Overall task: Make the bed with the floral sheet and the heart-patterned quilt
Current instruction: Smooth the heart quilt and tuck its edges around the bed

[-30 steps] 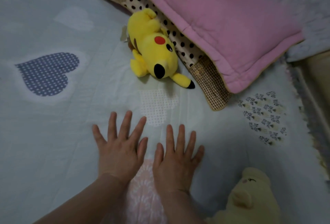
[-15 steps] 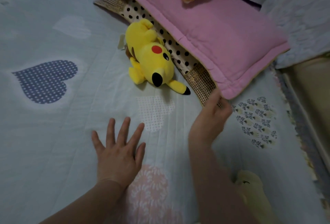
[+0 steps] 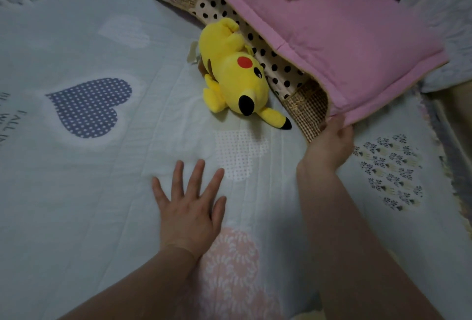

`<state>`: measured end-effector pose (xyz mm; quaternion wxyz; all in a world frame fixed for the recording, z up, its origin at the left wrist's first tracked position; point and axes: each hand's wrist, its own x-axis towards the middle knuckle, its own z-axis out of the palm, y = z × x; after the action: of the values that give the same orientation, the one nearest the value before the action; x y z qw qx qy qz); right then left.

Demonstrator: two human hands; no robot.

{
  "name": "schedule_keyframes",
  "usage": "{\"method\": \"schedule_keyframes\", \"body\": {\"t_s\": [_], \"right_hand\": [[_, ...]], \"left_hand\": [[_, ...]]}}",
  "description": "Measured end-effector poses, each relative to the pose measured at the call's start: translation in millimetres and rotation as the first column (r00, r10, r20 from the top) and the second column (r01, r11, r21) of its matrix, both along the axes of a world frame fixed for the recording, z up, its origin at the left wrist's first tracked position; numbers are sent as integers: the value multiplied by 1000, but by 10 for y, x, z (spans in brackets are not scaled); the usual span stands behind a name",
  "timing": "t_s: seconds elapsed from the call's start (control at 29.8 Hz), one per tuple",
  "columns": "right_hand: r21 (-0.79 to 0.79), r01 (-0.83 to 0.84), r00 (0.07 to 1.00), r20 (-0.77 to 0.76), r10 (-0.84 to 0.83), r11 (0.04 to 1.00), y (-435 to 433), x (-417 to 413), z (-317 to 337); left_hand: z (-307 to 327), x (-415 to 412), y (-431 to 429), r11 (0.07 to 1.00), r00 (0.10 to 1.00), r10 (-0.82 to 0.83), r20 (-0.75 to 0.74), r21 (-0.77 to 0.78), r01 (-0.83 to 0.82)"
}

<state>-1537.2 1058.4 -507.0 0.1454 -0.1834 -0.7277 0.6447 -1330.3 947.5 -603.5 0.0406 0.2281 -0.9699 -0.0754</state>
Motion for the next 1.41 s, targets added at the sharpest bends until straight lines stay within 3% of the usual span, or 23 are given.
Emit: {"method": "schedule_keyframes", "body": {"t_s": [0.07, 0.17, 0.23, 0.34, 0.37, 0.44, 0.5, 0.6, 0.67, 0.77, 0.91, 0.94, 0.97, 1.04, 1.11, 1.14, 1.24, 1.41], "right_hand": [[300, -61, 994, 104, 31, 952, -47, 164, -237], [612, -233, 970, 94, 224, 756, -205, 843, -584], [676, -336, 914, 68, 399, 656, -425, 1269, -713], [640, -575, 766, 202, 610, 510, -681, 1778, -597], [638, -600, 741, 214, 637, 483, -640, 1885, -570], [722, -538, 735, 150, 661, 434, -431, 1993, -566], [739, -442, 781, 39, 623, 509, -177, 1894, -659], [556, -266, 941, -27, 337, 787, 8, 1459, -782], [503, -251, 959, 13, 284, 827, 38, 1216, -862], [601, -327, 916, 12, 401, 729, 64, 1216, -995], [613, -228, 939, -67, 337, 757, 89, 1262, -973], [663, -188, 936, -101, 336, 724, 88, 1241, -839], [743, -138, 915, -157, 372, 654, 115, 1204, -643], [906, -23, 842, -211, 497, 423, 92, 988, -361], [977, -31, 811, -98, 577, 210, 28, 771, -507], [982, -56, 800, -65, 597, 183, -10, 737, -615], [952, -113, 780, -93, 619, 285, -66, 657, -1087], [917, -180, 745, -109, 658, 355, -72, 718, -1233]], "left_hand": [[3, 3, 8, 1000, 1000, 11, -19, 9, -11], [-22, -2, -4, 1000, 999, 24, -49, -18, -25], [-103, -23, -22, 999, 999, 43, -16, -21, -43], [-189, -27, -59, 993, 978, 79, 195, -98, -61], [-184, -34, -48, 993, 978, 74, 193, -103, -55], [-152, 1, -42, 1000, 1000, 15, 16, -23, -15], [-31, 0, -14, 1000, 989, 10, -150, 25, -6], [5, 13, 12, 992, 968, 79, -238, 111, -54], [-8, 26, -3, 987, 950, 97, -296, 149, -55], [-18, 25, -26, 978, 915, 140, -378, 199, -67], [-107, 54, -41, 983, 915, 148, -375, 154, -96], [-62, 60, -42, 989, 899, 139, -416, 112, -101], [76, 59, -38, 997, 868, 82, -489, 35, -74], [366, -165, -76, 982, 800, -135, -585, -189, 28], [334, -447, -82, 941, 832, -264, -488, -318, 112], [258, -546, -103, 942, 856, -289, -429, -287, 174], [-140, -658, -174, 963, 899, -269, -346, -115, 244], [-241, -568, -148, 959, 904, -283, -320, -65, 277]]}}
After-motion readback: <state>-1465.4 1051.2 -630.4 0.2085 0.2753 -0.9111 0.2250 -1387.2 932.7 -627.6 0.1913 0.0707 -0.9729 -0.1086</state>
